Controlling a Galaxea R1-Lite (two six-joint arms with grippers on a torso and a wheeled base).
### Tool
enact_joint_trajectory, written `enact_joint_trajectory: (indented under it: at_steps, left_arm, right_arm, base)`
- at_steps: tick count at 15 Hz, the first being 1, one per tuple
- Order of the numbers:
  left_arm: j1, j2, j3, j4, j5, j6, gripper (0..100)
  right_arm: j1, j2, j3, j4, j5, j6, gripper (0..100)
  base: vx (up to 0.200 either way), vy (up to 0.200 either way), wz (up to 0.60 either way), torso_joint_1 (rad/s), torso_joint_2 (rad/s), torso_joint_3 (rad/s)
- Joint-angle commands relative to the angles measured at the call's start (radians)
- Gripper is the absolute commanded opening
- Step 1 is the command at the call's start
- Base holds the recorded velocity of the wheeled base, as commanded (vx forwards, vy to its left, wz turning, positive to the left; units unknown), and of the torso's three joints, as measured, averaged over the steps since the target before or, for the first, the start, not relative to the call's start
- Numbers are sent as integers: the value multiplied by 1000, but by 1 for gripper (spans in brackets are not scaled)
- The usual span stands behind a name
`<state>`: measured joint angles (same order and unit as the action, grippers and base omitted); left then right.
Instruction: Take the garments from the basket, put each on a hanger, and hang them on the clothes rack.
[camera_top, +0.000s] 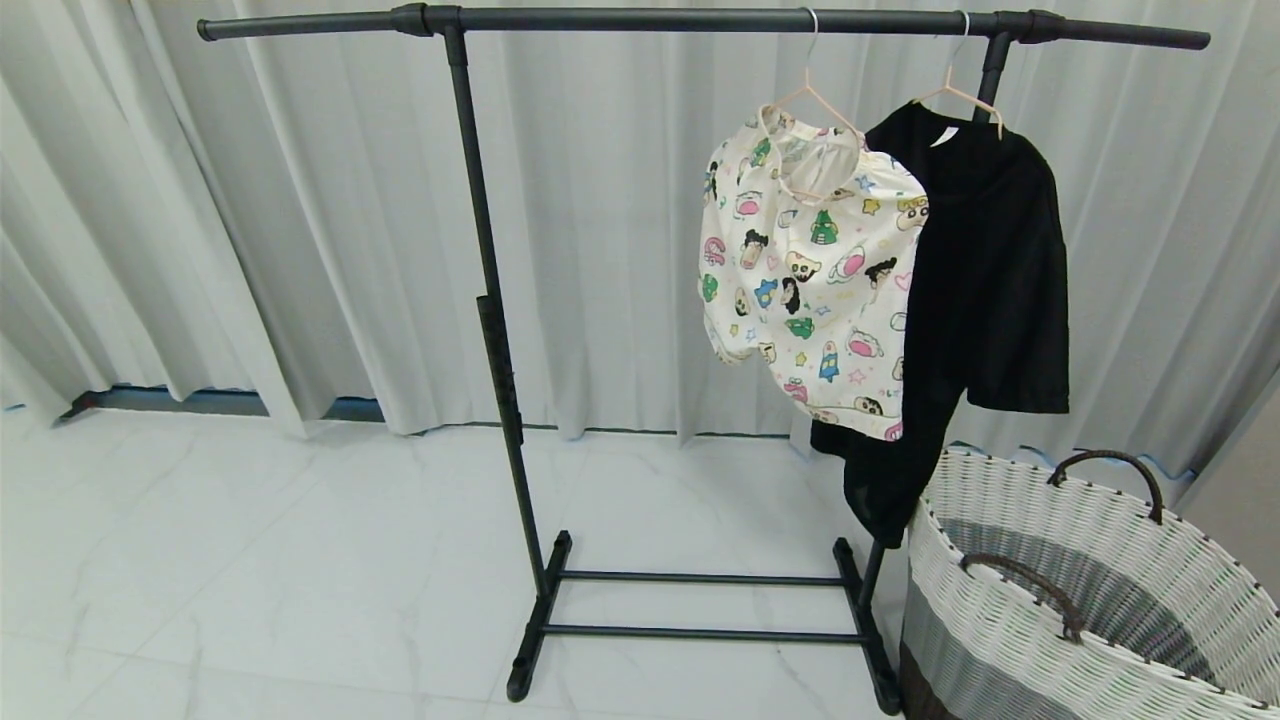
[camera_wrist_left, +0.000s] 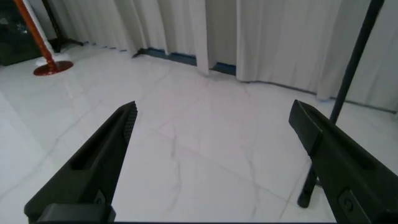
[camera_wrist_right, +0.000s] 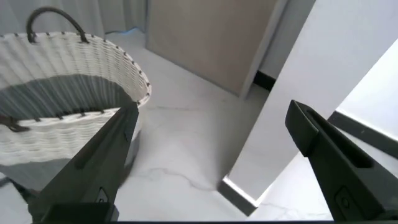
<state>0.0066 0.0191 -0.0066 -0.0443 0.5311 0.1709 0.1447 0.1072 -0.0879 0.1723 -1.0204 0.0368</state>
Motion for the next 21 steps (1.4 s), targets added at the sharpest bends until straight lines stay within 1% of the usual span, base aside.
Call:
enact_joint_trajectory:
  at_steps: [1, 2, 3, 4, 5, 6, 7, 8, 9, 10, 11, 12, 13, 14, 15, 16, 18, 21]
  left_arm:
    - [0, -19, 0, 0, -17, 9, 100]
    - [-2, -19, 0, 0, -85, 21, 100]
    - [-2, -19, 0, -2, -163, 19, 100]
    - [-2, -19, 2, -3, -171, 29, 100]
    - [0, -19, 5, -20, -175, 88, 100]
    - [-2, -19, 7, -43, -189, 110, 100]
    - [-2, -19, 7, -43, -215, 108, 100]
    - [-5, -19, 7, -42, -223, 85, 100]
    - [-5, -19, 7, -39, -224, 22, 100]
    - [-5, -19, 7, -31, -241, -37, 100]
    - [-5, -19, 7, -29, -290, -59, 100]
    - [-5, -19, 7, -29, -381, -56, 100]
    - [-5, -18, 7, -28, -477, -60, 100]
    - [-5, -18, 7, 3, -546, -62, 100]
    - [-5, -18, 7, 43, -545, -71, 100]
    - [-5, -18, 7, 43, -542, -105, 100]
    - [-5, -18, 7, 43, -537, -109, 100]
    - [-5, -19, 7, 43, -537, -119, 100]
  right_arm:
    - [0, -8, 7, 1, 3, -20, 100]
    - [0, -8, 5, -1, 19, -44, 100]
    - [0, -8, 5, -5, 95, -115, 100]
    - [0, -9, 7, -11, 183, -173, 100]
    - [0, -8, 27, -65, 312, -189, 100]
    - [0, -8, 57, -129, 438, -198, 100]
    - [0, -8, 86, -194, 556, -190, 100]
    - [0, -9, 88, -232, 645, -158, 100]
    - [0, -9, 88, -224, 721, -98, 100]
    - [0, -9, 88, -209, 819, -34, 100]
    - [0, -9, 88, -189, 908, 14, 100]
    - [0, -9, 88, -168, 964, 17, 100]
    - [0, -9, 88, -157, 976, 5, 100]
    - [0, -9, 88, -154, 976, 5, 100]
    - [1, -9, 88, -152, 971, 14, 100]
    - [1, -9, 88, -151, 967, 25, 100]
    - [1, -9, 88, -151, 947, 25, 100]
    - [1, -9, 88, -151, 945, 26, 100]
  base:
    - [0, 0, 0, 0, 0, 0]
    - [0, 0, 0, 0, 0, 0]
    - [0, 0, 0, 0, 0, 0]
    - [0, 0, 0, 0, 0, 0]
    - [0, 0, 0, 0, 0, 0]
    - [0, 0, 0, 0, 0, 0]
    - [0, 0, 0, 0, 0, 0]
    - [0, 0, 0, 0, 0, 0]
    - [0, 0, 0, 0, 0, 0]
    - [0, 0, 0, 0, 0, 0]
    - [0, 0, 0, 0, 0, 0]
    - [0, 0, 0, 0, 0, 0]
    - [0, 0, 0, 0, 0, 0]
    - [0, 0, 0, 0, 0, 0]
    - [0, 0, 0, 0, 0, 0]
    - [0, 0, 0, 0, 0, 0]
    - [0, 0, 0, 0, 0, 0]
    - [0, 0, 0, 0, 0, 0]
